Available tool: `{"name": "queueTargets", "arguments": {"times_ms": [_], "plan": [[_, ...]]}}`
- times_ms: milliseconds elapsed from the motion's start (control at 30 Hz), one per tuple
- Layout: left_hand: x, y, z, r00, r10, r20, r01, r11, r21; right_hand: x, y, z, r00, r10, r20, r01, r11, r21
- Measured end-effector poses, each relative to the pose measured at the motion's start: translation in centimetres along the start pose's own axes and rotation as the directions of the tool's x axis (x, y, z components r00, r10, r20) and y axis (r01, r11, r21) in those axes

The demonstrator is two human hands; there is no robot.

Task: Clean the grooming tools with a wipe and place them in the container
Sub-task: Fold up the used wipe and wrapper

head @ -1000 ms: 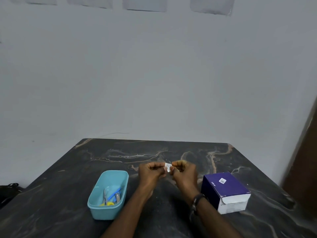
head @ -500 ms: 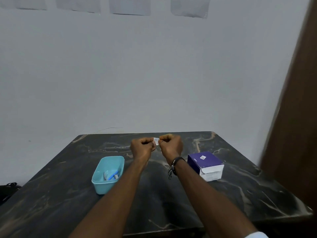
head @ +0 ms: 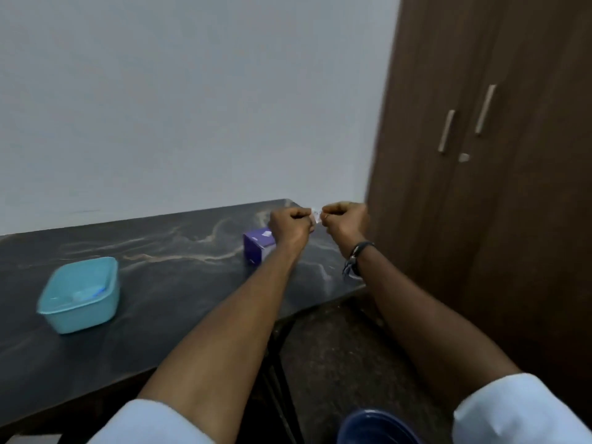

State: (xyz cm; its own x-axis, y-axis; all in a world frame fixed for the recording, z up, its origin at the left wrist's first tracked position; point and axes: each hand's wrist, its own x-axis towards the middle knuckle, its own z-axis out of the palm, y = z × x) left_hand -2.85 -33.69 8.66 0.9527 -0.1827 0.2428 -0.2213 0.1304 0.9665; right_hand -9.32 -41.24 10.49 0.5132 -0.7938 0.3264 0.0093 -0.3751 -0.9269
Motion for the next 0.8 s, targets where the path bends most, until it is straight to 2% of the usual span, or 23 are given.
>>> {"name": "queueTargets", "arguments": {"times_ms": [200,400,633,733,800], "plan": [[-6.3,1.3,10.0,0.980,0.026,0.200,-0.019,0.999,-0.036,0.9,2.1,-12.3,0.984,0.011,-0.179,-0.029,0.995,-0.100],[-11.4,-0.8,17.3,0.953,0.019,0.303,-0.015,1.000,-0.014,0.5,6.2,-19.8,0.944,0.085,-0.318,-0.130,0.984,-0.123],[-16.1,-10.1,21.5,0.897,-0.107,0.428,0.053,0.989,0.135,-1.7,17.0,-22.8,0.903,0.229,-0.363,-0.268,0.961,-0.062],[-18.3,-16.4,21.5,0.873,-0.173,0.455,0.072,0.970,0.232,-3.4,23.6,-22.2,0.882,0.334,-0.333,-0.370,0.928,-0.051],[-19.9,-20.7,20.7,0.851,-0.266,0.453,0.126,0.940,0.316,-5.1,28.1,-21.4,0.863,0.409,-0.297,-0.446,0.892,-0.070]]}}
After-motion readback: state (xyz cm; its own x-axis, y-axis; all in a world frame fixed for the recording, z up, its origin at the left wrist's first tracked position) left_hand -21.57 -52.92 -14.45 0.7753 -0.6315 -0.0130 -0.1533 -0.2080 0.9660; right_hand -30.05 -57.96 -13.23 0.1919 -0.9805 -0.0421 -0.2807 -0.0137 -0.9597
